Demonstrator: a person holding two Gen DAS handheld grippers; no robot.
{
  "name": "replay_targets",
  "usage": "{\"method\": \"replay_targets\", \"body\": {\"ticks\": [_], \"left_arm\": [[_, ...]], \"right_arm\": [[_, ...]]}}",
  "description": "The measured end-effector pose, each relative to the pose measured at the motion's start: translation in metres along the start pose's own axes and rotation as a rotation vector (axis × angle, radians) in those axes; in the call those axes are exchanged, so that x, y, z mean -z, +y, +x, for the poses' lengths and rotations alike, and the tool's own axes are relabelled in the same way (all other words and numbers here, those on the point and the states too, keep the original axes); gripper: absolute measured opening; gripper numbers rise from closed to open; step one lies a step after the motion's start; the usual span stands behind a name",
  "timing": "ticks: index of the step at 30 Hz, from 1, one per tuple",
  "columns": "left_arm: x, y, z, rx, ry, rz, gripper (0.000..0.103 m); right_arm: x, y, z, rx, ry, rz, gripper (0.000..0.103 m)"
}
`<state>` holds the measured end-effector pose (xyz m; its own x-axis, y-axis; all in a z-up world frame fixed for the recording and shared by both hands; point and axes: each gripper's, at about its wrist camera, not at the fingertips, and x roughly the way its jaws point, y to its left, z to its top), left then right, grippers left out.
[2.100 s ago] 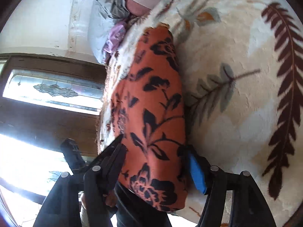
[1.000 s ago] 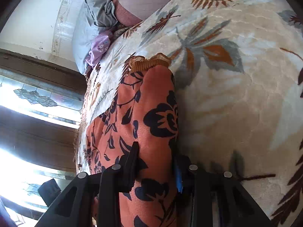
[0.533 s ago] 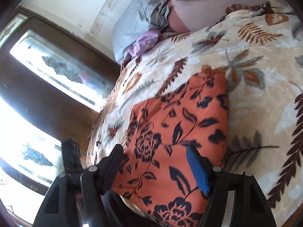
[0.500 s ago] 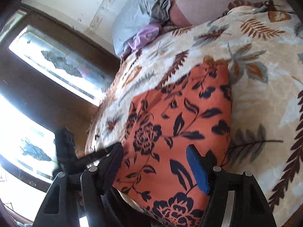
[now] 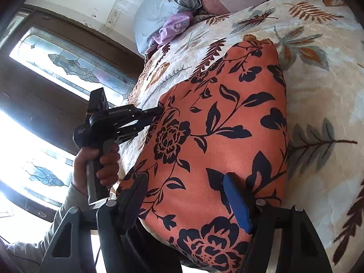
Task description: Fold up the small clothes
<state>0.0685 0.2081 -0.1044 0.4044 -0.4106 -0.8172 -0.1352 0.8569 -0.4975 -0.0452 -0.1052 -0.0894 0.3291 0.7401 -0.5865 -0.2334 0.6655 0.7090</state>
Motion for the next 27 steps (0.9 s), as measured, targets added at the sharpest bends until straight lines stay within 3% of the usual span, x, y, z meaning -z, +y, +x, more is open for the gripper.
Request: {"method": "replay_targets", "body": {"ticks": [2, 3, 7, 9, 12, 14, 15, 17, 19, 20, 21, 23, 25, 26, 27], "left_arm": [[0.018, 0.001, -0.015, 0.016, -0.020, 0.001, 0.063], [0.030, 0.002, -0.022, 0.015, -0.030, 0.005, 0.066], [0.077, 0.011, -0.038, 0.088, -0.001, -0.020, 0.066], [0.097, 0.014, -0.037, 0.131, 0.030, -0.024, 0.066], [0.112, 0.019, -0.029, 0.140, 0.045, -0.037, 0.066], [0.113, 0.020, -0.027, 0.147, 0.021, -0.037, 0.059], [0.114, 0.019, -0.026, 0.135, 0.017, -0.014, 0.034], [0.116, 0.022, -0.023, 0.148, 0.024, -0.027, 0.031], [0.116, 0.023, -0.023, 0.158, 0.021, -0.033, 0.026], [0.117, 0.023, -0.024, 0.156, 0.019, -0.034, 0.024], [0.118, 0.023, -0.025, 0.154, 0.016, -0.036, 0.023], [0.121, 0.025, -0.026, 0.159, 0.008, -0.029, 0.024], [0.120, 0.029, -0.026, 0.158, 0.010, -0.049, 0.034], [0.118, 0.028, -0.027, 0.156, 0.017, -0.050, 0.038], [0.114, 0.026, -0.030, 0.150, 0.023, -0.045, 0.041]], "right_arm": [[0.001, -0.001, -0.004, -0.005, -0.002, 0.007, 0.072], [0.002, -0.002, -0.007, -0.010, -0.003, 0.017, 0.072], [0.005, -0.003, -0.031, -0.036, -0.042, 0.050, 0.076], [0.009, -0.009, -0.049, -0.040, -0.080, 0.071, 0.085], [0.010, -0.031, -0.068, -0.016, -0.128, 0.132, 0.089], [0.009, -0.052, -0.073, -0.021, -0.148, 0.216, 0.090], [0.008, -0.062, -0.070, -0.043, -0.132, 0.257, 0.091], [0.008, -0.077, -0.058, -0.077, -0.082, 0.318, 0.090], [0.009, -0.078, -0.042, -0.077, -0.017, 0.302, 0.083], [0.010, -0.077, -0.032, -0.045, 0.027, 0.285, 0.056], [0.014, -0.077, -0.026, -0.022, 0.049, 0.277, 0.041], [0.020, -0.078, -0.024, -0.027, 0.048, 0.283, 0.038], [0.021, -0.077, -0.028, -0.034, 0.040, 0.283, 0.038], [0.021, -0.077, -0.031, -0.042, 0.040, 0.285, 0.043], [0.021, -0.077, -0.035, -0.050, 0.037, 0.291, 0.059]]}}
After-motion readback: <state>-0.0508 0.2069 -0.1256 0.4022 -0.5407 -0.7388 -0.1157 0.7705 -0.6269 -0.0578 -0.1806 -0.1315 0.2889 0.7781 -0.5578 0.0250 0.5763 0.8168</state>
